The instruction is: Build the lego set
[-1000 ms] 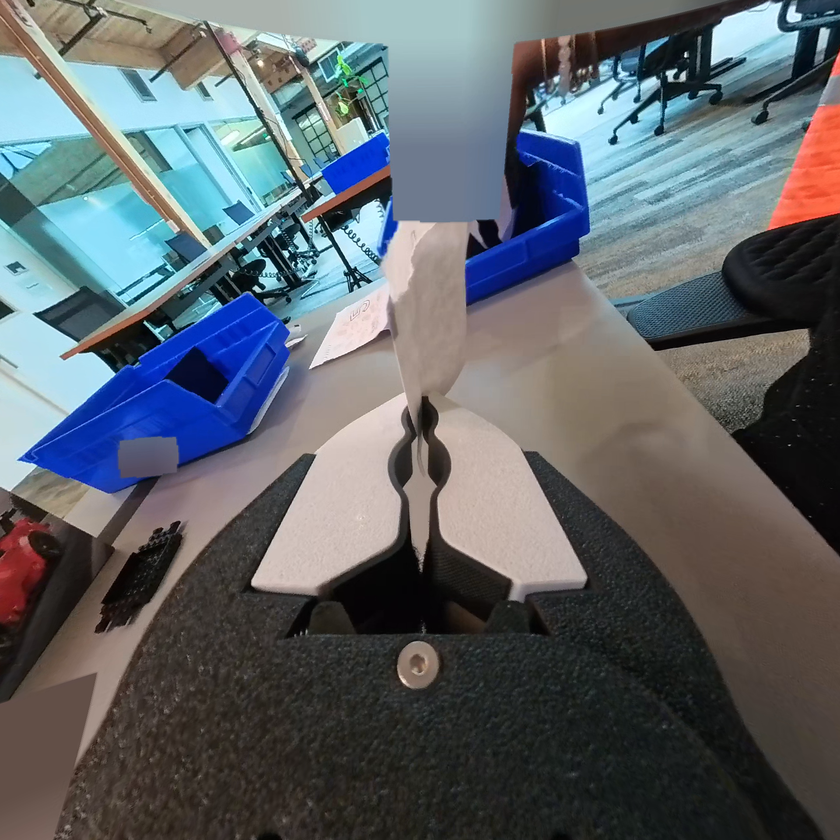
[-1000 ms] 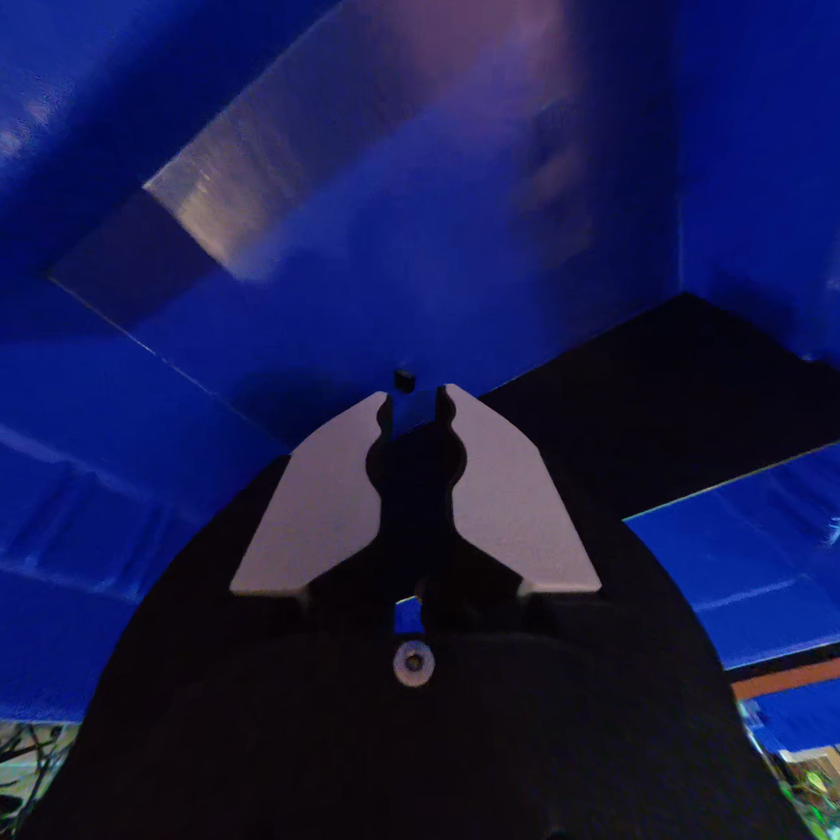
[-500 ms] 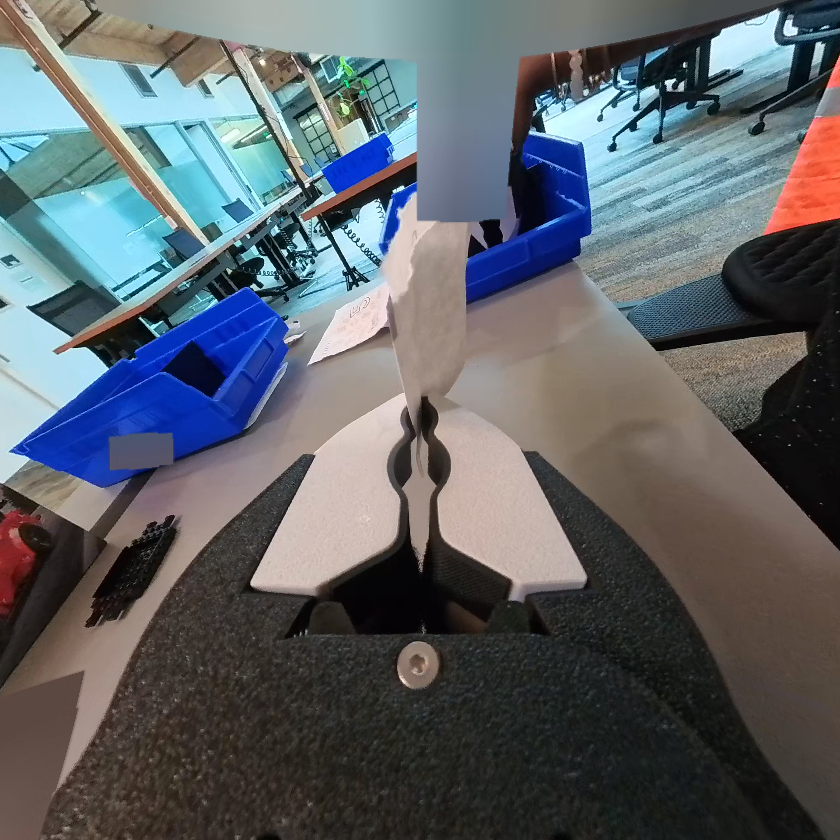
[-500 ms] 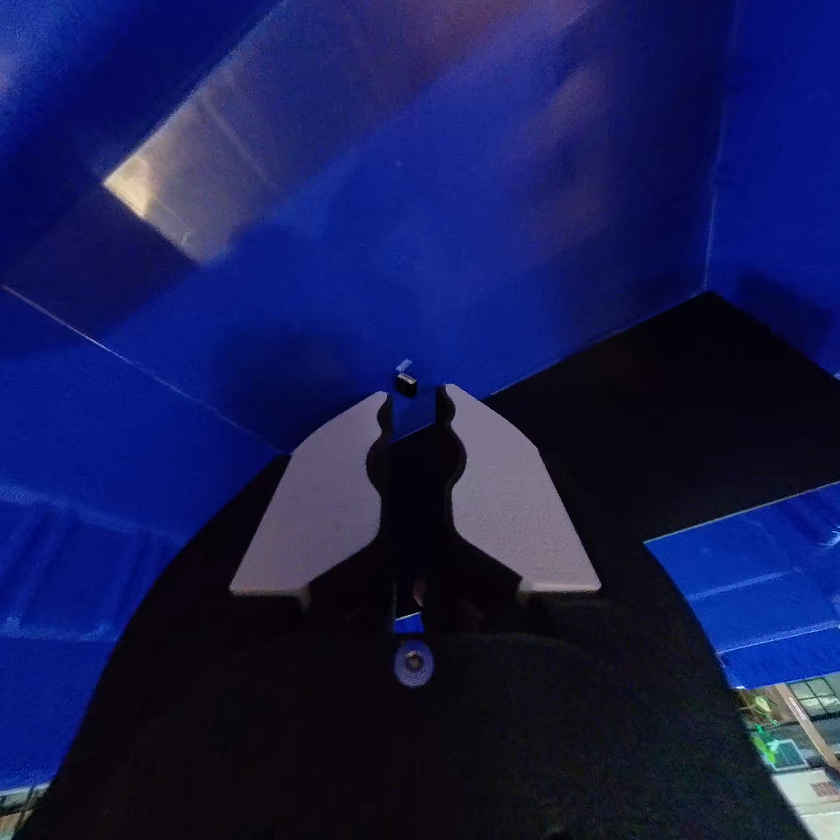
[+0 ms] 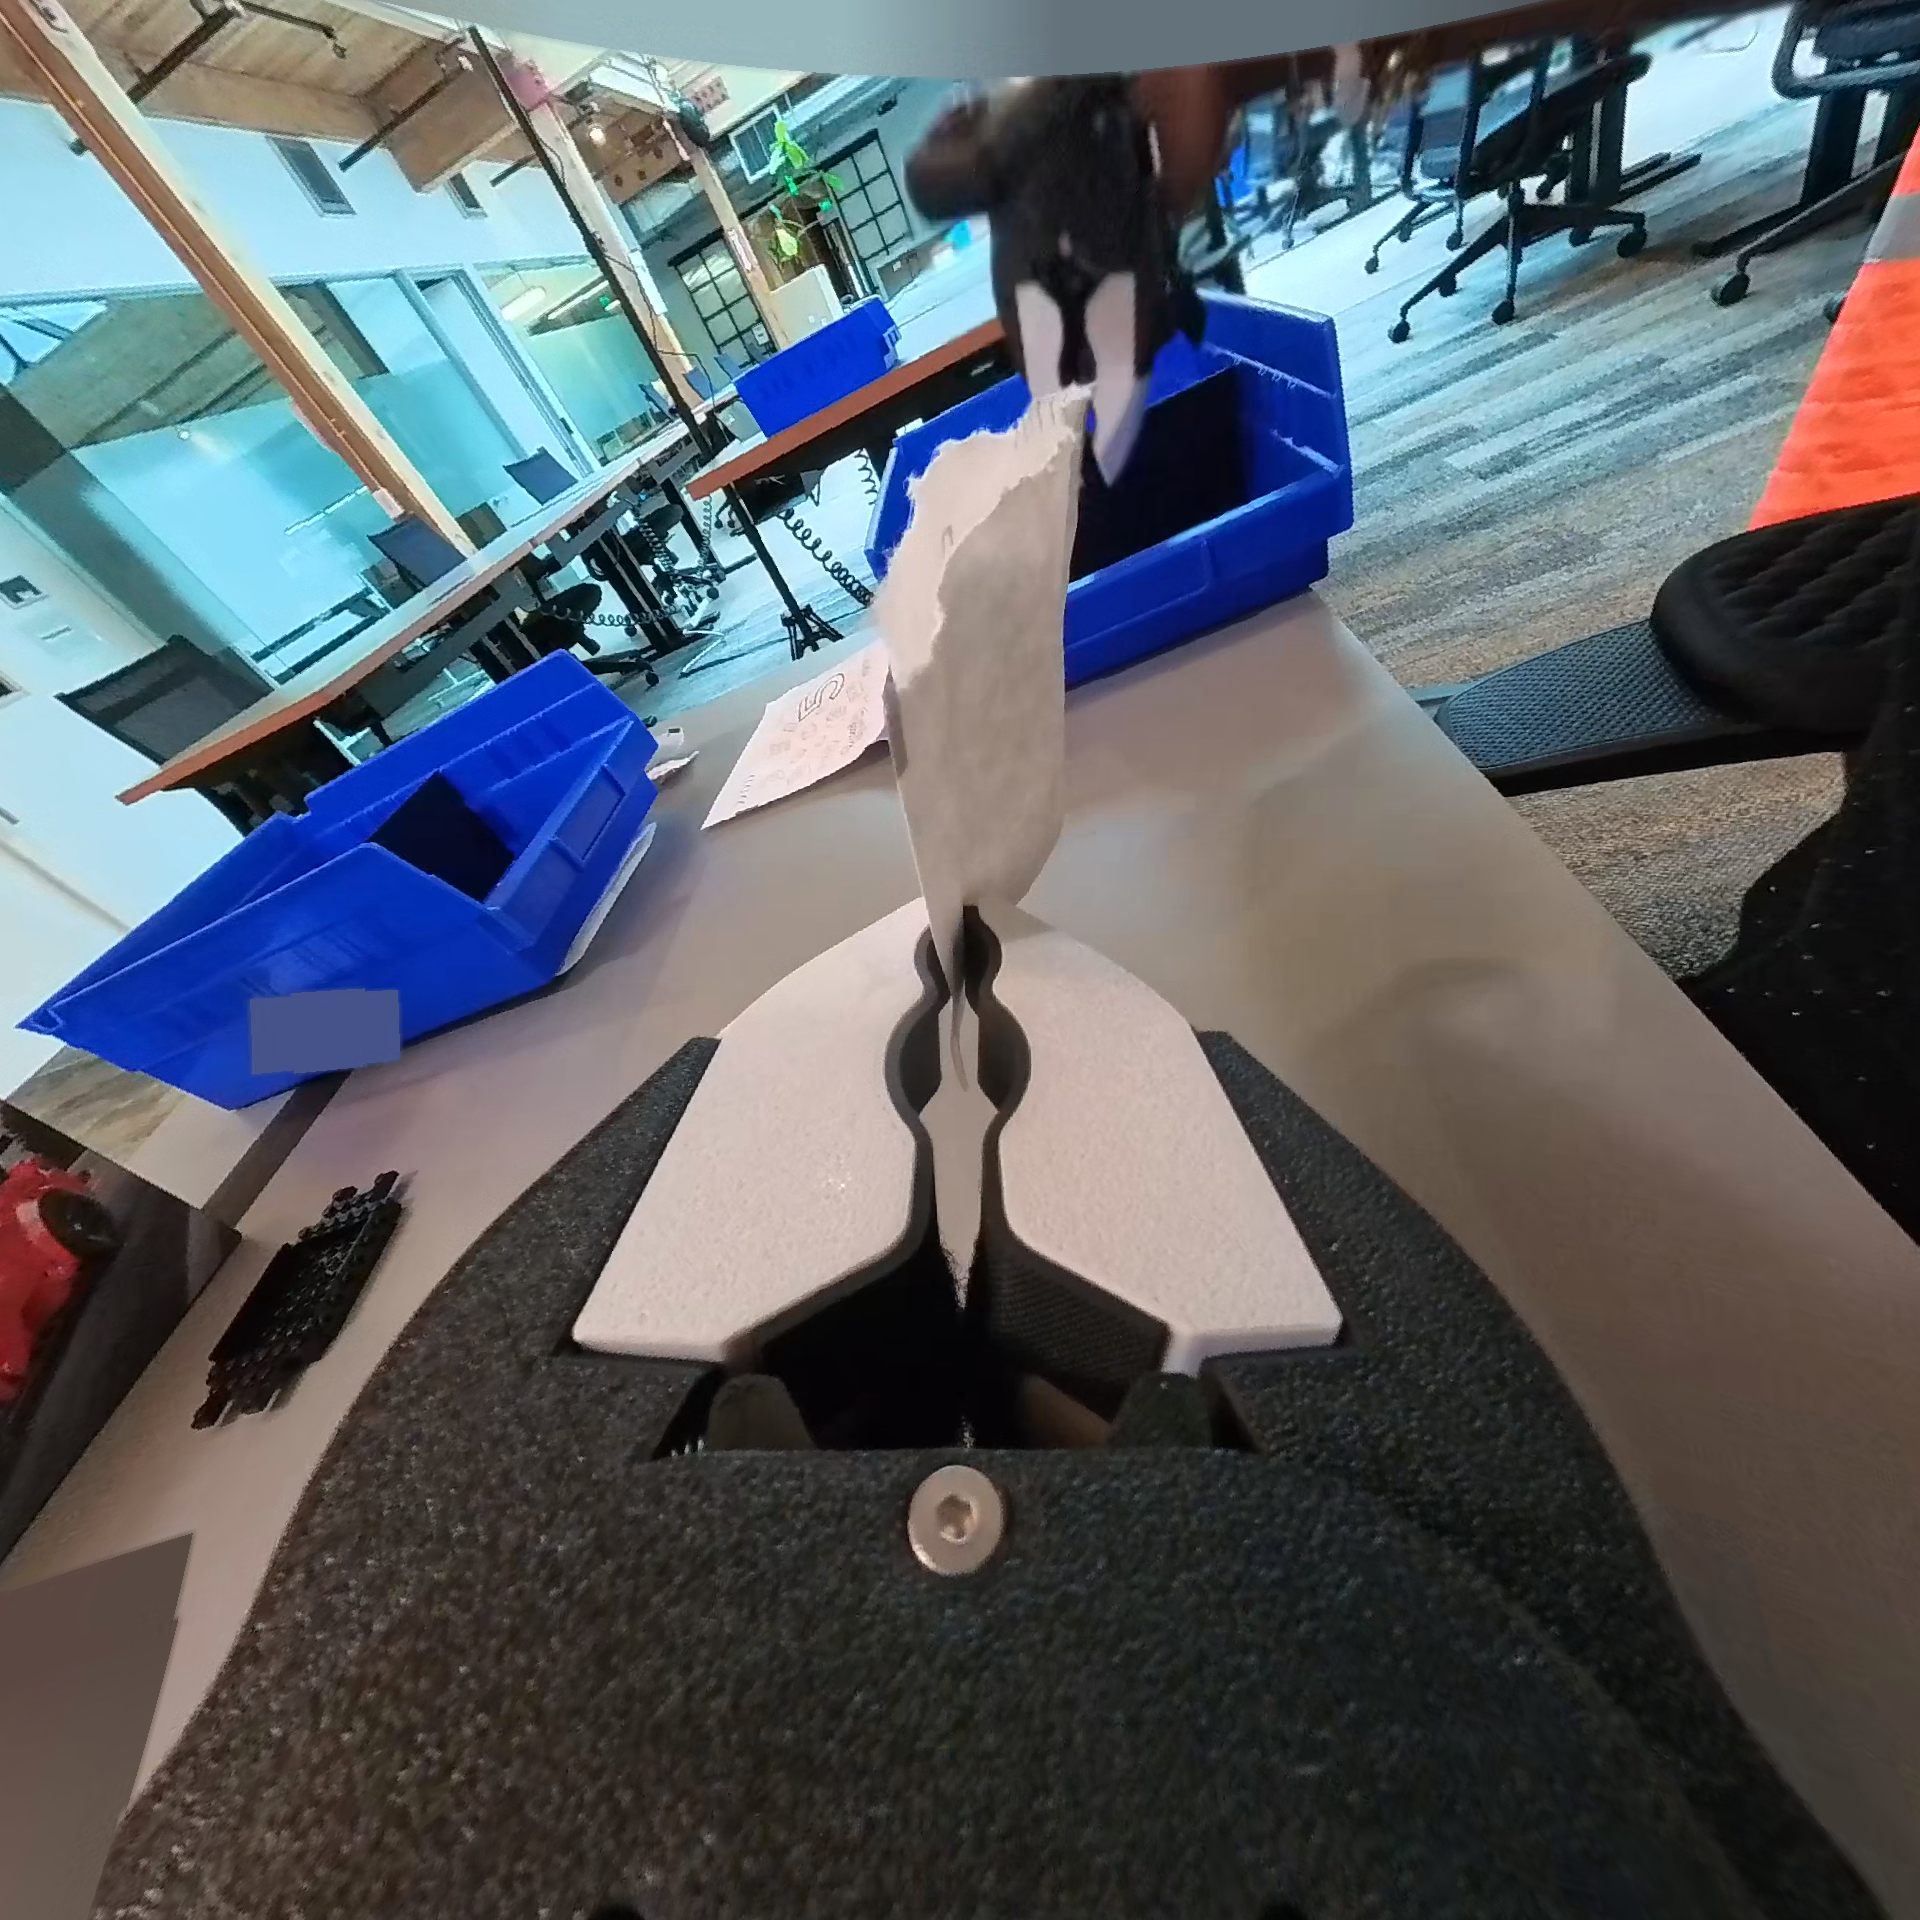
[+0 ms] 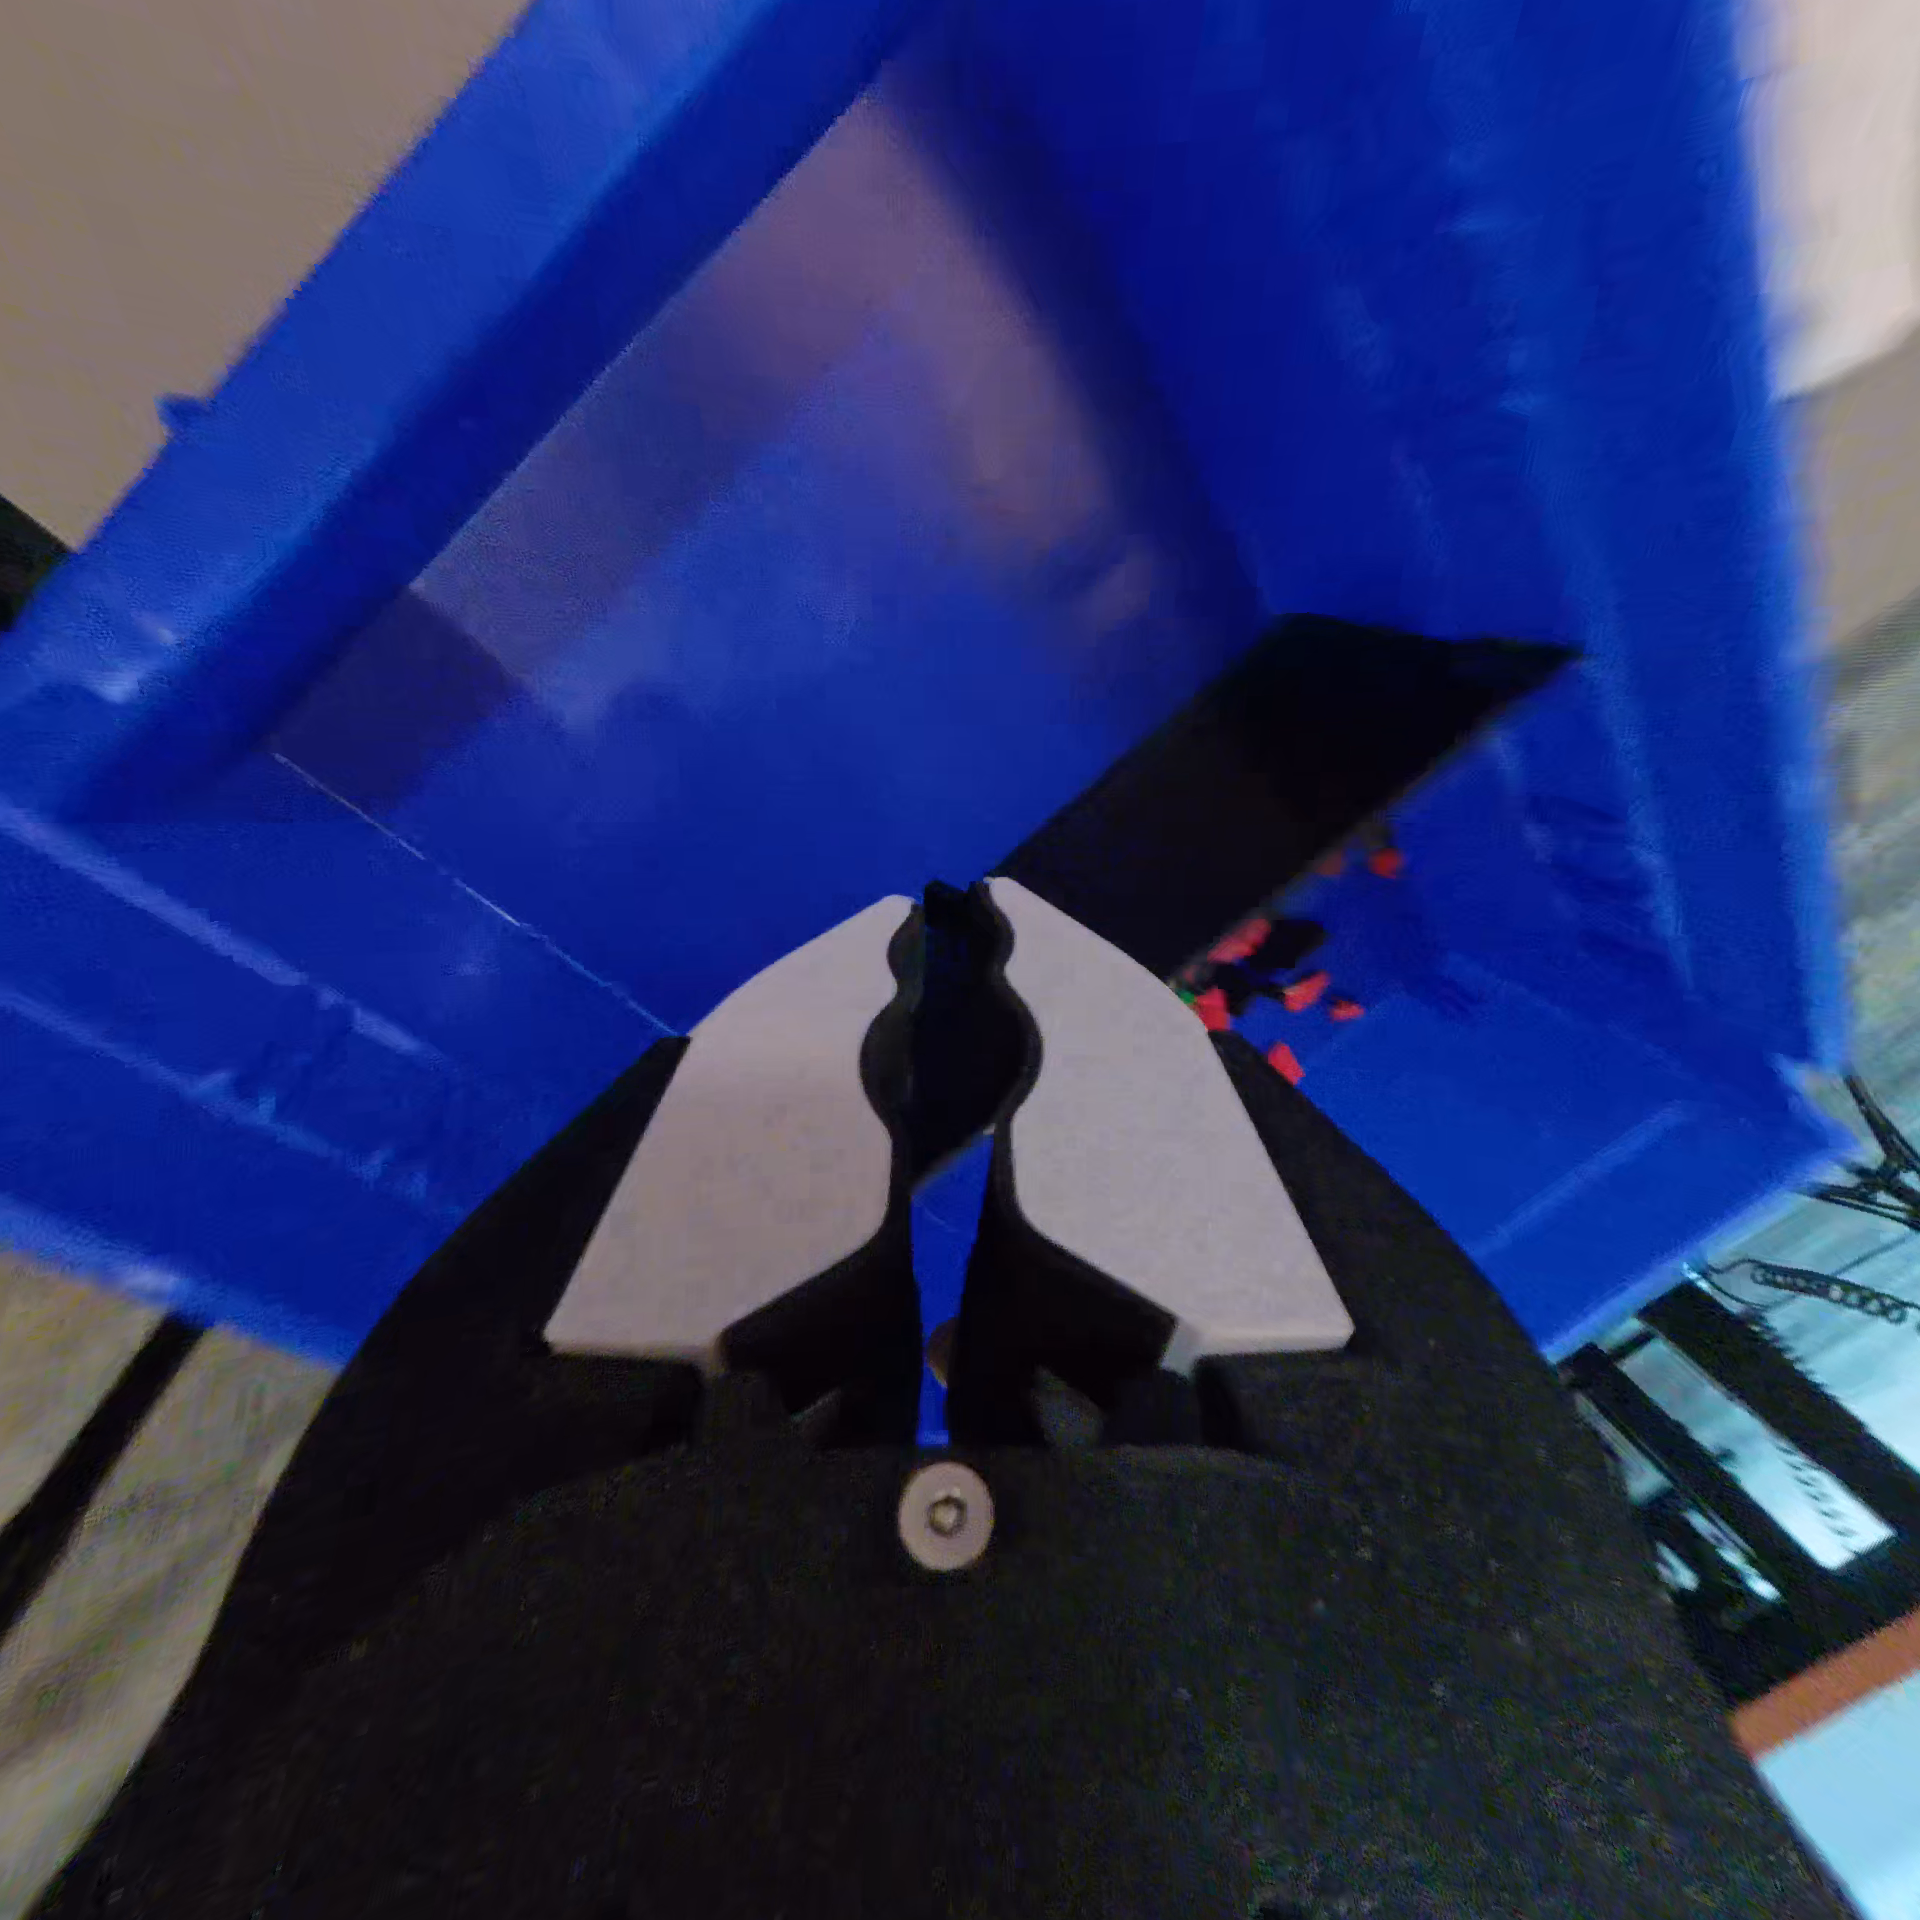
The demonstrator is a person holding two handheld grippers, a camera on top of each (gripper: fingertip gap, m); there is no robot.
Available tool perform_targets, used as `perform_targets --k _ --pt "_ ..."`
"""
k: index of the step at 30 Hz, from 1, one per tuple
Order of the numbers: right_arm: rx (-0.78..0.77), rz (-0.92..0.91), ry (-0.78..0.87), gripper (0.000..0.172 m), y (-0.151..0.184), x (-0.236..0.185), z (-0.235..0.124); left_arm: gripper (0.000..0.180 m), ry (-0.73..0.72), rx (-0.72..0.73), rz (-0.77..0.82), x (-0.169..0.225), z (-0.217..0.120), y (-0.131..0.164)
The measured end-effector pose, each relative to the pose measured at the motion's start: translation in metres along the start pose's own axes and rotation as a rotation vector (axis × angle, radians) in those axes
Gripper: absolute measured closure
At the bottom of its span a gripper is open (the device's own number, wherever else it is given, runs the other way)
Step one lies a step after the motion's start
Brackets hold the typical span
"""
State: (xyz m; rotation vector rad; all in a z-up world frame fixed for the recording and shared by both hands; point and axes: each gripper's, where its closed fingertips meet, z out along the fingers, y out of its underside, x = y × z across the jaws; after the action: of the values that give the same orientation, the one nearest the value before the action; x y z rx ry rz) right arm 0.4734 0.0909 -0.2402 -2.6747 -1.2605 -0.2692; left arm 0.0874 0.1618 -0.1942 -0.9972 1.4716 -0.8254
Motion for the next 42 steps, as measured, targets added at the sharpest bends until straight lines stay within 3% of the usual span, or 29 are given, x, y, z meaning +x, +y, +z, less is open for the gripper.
perform_targets --k 5,7,10,14,16,19,23,31,35,40,42 --pt "0.135 0.196 0.122 0.163 0.037 0.042 -0.051 0.18 0.009 0.001 -0.009 0.001 0.001 0.001" --pt "0.128 0.221 0.132 0.163 0.053 0.047 -0.051 0.18 0.01 0.0 -0.006 0.002 0.001 0.001" --pt "0.09 0.229 0.11 0.14 0.069 0.044 -0.038 0.18 0.006 0.0 0.0 0.001 0.001 0.0" --pt "0.124 0.238 0.13 0.139 0.072 0.046 -0.036 0.18 -0.002 0.004 0.001 0.0 -0.001 -0.002" --pt "0.168 0.247 0.079 0.135 0.066 0.038 -0.035 0.18 0.0 0.002 -0.002 0.0 0.0 -0.001" --pt "0.24 0.39 -0.094 0.106 0.052 0.024 -0.031 0.18 0.007 -0.001 -0.01 0.001 0.001 0.001" --pt "0.297 0.507 -0.262 0.089 0.041 0.012 -0.026 0.18 0.005 -0.002 -0.008 0.0 0.0 0.001" --pt "0.249 0.495 -0.431 0.093 0.028 -0.015 -0.022 0.18 -0.002 -0.007 -0.011 -0.002 0.0 0.003" --pt "0.336 0.483 -0.373 0.095 0.017 -0.004 -0.037 0.18 0.0 -0.007 -0.012 -0.002 0.0 0.003" --pt "0.226 0.477 -0.365 0.095 0.031 -0.011 -0.026 0.18 -0.002 -0.007 -0.007 -0.001 0.0 0.002" --pt "0.327 0.452 -0.326 0.101 0.017 -0.009 -0.034 0.18 -0.004 -0.008 -0.012 -0.002 0.0 0.002"
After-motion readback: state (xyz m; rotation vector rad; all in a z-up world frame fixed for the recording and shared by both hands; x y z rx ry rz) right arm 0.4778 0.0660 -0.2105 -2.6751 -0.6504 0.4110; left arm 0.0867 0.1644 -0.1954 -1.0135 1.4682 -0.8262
